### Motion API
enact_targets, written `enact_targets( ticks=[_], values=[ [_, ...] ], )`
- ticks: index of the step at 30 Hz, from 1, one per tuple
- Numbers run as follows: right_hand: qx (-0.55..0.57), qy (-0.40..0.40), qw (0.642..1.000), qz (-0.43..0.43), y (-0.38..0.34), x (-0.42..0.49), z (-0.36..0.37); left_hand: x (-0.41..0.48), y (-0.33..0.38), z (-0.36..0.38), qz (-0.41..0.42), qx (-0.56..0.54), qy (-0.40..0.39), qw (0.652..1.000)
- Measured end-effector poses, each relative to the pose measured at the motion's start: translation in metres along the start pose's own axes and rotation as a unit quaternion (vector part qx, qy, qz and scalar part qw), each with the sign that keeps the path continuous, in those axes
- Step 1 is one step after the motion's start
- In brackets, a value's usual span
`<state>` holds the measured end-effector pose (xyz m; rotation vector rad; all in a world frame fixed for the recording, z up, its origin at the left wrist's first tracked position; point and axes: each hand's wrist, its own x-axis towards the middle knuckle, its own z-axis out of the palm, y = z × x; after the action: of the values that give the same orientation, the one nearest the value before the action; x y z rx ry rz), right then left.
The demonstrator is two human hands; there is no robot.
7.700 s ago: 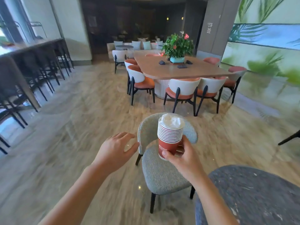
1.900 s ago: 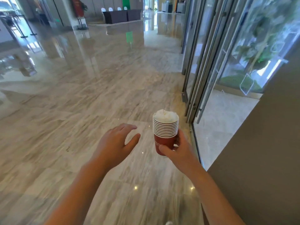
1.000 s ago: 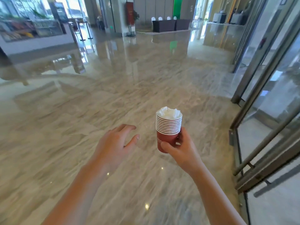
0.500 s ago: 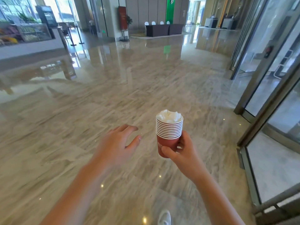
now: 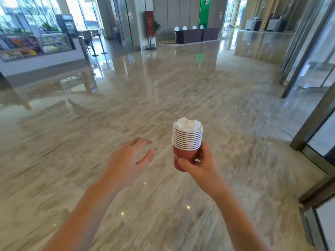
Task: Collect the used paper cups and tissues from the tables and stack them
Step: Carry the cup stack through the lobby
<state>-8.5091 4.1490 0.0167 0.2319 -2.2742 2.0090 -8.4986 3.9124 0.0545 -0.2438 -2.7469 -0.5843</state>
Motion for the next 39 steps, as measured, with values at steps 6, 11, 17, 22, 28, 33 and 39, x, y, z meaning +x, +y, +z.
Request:
enact_targets(
  ticks=[6, 11, 17, 22, 28, 33, 39],
  values=[
    [-0.026, -0.002, 1.000, 0.005, 0.039, 0.134, 0.008, 0.124, -0.045, 0.048, 0.005, 0.004, -0.010, 1.000],
    [-0.032, 0.002, 0.999, 0.019, 0.063, 0.264, 0.022, 0.245, -0.099, 0.086, 0.006, -0.001, -0.024, 1.000],
    [-0.024, 0.047, 0.999, 0.004, 0.070, 0.419, 0.017, 0.420, -0.141, 0.113, 0.050, -0.012, -0.029, 0.998],
    [-0.015, 0.073, 0.997, 0.021, 0.099, 0.527, 0.000, 0.541, -0.147, 0.159, 0.069, -0.015, -0.042, 0.997],
    [0.001, 0.077, 0.997, 0.023, 0.148, 0.675, -0.017, 0.677, -0.168, 0.219, 0.070, -0.006, -0.062, 0.996],
    [0.008, 0.065, 0.998, 0.014, 0.159, 0.805, -0.032, 0.793, -0.178, 0.247, 0.054, -0.012, -0.050, 0.997],
    [0.005, 0.046, 0.999, 0.014, 0.172, 0.936, -0.032, 0.907, -0.209, 0.269, 0.030, -0.026, -0.017, 0.999]
  ],
)
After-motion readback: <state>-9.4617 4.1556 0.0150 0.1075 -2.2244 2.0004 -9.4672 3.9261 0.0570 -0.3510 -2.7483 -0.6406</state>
